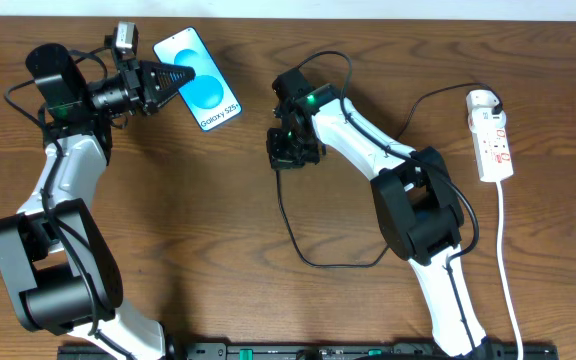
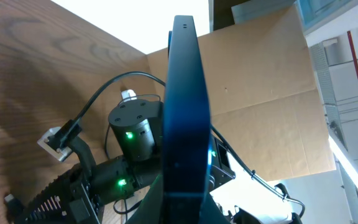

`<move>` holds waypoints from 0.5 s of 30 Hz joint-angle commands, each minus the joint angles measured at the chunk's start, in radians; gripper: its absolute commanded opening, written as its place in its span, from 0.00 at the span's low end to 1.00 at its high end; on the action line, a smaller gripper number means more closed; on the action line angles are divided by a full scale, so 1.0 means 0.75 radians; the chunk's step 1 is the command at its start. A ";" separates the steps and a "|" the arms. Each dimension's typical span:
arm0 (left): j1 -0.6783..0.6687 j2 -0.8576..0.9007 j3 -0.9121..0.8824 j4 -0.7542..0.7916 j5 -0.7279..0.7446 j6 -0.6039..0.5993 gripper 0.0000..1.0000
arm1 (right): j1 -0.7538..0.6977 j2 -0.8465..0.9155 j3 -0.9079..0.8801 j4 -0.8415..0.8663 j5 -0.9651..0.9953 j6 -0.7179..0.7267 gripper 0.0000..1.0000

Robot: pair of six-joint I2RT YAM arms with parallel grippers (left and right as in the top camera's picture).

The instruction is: Plug charger to phone and switch on socket

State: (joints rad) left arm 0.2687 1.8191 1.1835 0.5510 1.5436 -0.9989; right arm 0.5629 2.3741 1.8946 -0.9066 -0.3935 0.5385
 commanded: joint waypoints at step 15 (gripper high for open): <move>0.038 -0.026 0.003 0.016 0.037 -0.008 0.07 | -0.072 -0.228 -0.011 -0.086 -0.404 -0.603 0.01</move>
State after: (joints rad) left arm 0.2829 1.8187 1.1839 0.5510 1.5436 -0.9989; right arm 0.5278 2.3241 1.8793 -0.9565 -0.5564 0.2886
